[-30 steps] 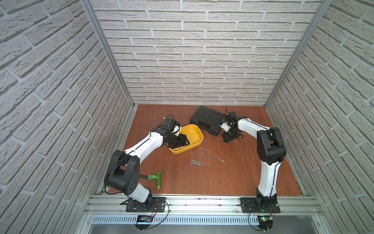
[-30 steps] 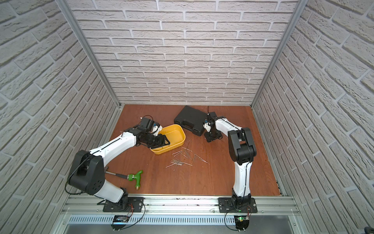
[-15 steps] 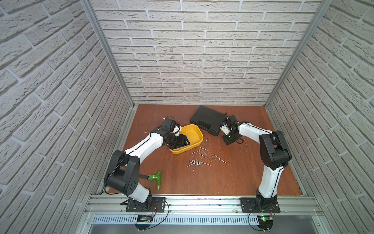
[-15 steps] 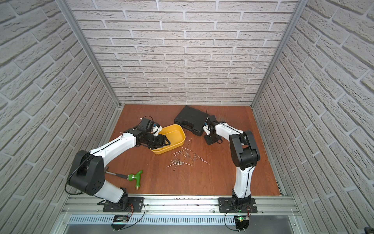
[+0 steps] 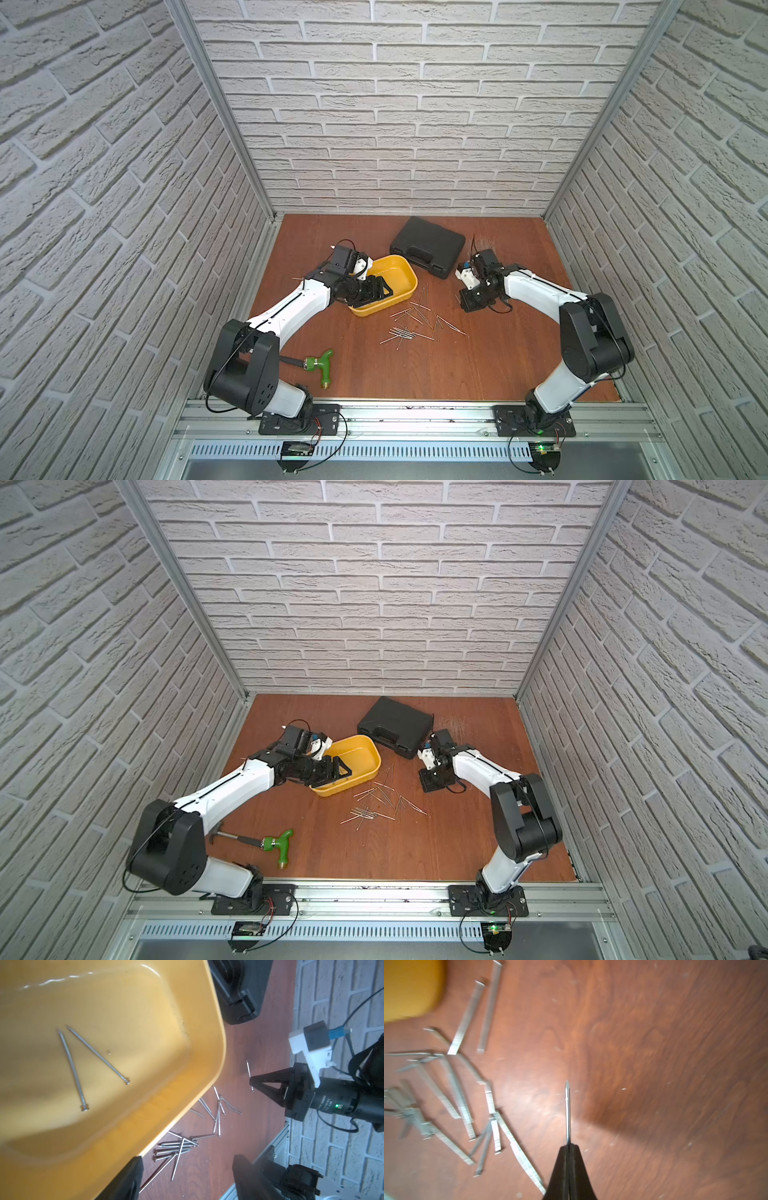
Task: Put the nails on the desktop into the storage box
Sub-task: Pick up the nail from the center of the board.
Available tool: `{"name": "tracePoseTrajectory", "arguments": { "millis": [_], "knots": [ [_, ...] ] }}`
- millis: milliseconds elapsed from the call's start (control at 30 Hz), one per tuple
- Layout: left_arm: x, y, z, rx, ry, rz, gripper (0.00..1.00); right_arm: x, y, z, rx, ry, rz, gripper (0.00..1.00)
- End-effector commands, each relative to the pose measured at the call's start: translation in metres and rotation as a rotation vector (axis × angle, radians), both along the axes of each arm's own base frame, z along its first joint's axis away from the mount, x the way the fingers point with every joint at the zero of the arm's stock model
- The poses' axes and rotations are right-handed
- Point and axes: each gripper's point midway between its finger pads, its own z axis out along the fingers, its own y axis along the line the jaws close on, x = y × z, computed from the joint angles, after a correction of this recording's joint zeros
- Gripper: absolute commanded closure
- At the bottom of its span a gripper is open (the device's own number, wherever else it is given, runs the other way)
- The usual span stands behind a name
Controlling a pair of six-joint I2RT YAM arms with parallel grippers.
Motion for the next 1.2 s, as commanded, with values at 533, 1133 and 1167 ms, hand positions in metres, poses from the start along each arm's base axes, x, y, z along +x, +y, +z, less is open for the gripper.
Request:
{"name": "tracePoseTrajectory", "arguments": {
  "millis": [533, 1133, 1167],
  "knots": [
    [0.027, -0.055, 0.065, -0.321, -0.244, -0.066, 0.28, -0.001, 0.115, 0.129, 0.683, -0.168, 0.020, 0.98],
    [0.032, -0.067, 0.061, -0.316, -0.251, -0.089, 0.35, -0.023, 0.170, 0.153, 0.747, -0.143, 0.125, 0.98],
    [0.032, -0.067, 0.061, -0.318, -0.252, -0.090, 0.36, -0.023, 0.171, 0.153, 0.748, -0.141, 0.127, 0.98]
  ]
}}
